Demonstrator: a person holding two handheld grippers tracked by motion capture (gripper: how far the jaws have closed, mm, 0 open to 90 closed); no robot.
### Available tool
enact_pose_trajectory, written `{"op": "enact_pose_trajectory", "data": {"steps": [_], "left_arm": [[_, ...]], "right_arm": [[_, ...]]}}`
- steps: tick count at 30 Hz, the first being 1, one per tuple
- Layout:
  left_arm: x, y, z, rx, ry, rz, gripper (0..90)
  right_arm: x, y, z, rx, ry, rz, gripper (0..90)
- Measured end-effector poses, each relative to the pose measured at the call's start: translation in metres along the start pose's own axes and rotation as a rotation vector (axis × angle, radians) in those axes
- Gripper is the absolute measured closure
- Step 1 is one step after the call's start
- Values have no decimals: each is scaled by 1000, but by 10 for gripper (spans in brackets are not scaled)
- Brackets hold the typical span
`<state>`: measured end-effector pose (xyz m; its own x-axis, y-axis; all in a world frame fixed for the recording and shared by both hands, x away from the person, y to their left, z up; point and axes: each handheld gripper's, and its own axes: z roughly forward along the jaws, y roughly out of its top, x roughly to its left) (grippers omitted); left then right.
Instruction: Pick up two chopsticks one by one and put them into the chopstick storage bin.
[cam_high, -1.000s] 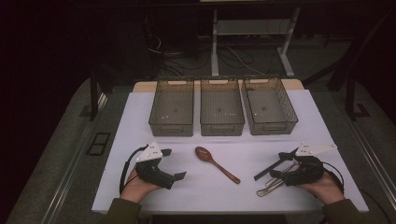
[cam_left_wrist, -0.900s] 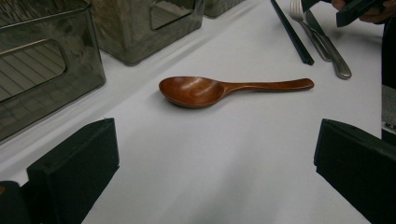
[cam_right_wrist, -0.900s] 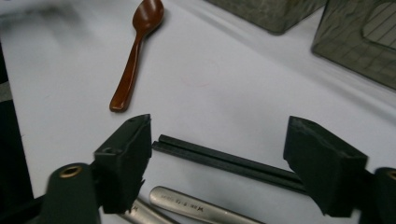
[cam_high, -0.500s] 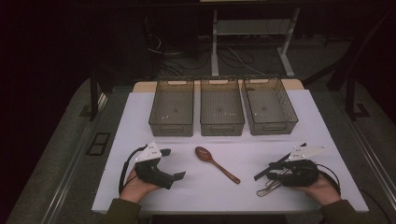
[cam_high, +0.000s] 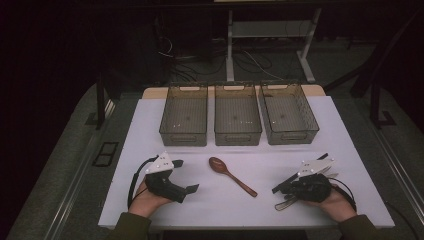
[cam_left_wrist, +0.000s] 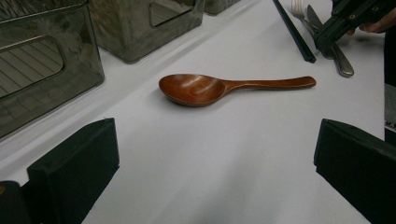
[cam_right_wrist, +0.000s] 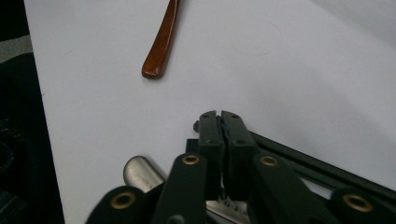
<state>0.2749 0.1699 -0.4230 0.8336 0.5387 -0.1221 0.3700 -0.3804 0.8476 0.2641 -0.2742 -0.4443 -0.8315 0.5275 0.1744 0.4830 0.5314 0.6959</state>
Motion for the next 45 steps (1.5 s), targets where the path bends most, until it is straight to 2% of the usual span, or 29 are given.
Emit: {"op": "enact_pose_trajectory", "data": {"steps": [7, 18, 30, 45], "left_arm": [[0, 0, 0, 2, 0, 3, 0], [0, 0, 1, 4, -3, 2, 0], [-1, 0, 1, -2, -4, -3, 0], [-1, 0, 1, -4, -4, -4, 0]], "right_arm": [[2, 1, 2, 3, 22, -6, 887], [4, 3, 11, 36, 18, -28, 888], [2, 9, 15, 27, -1, -30, 887], [-2, 18, 22, 9, -4, -27, 887]]}}
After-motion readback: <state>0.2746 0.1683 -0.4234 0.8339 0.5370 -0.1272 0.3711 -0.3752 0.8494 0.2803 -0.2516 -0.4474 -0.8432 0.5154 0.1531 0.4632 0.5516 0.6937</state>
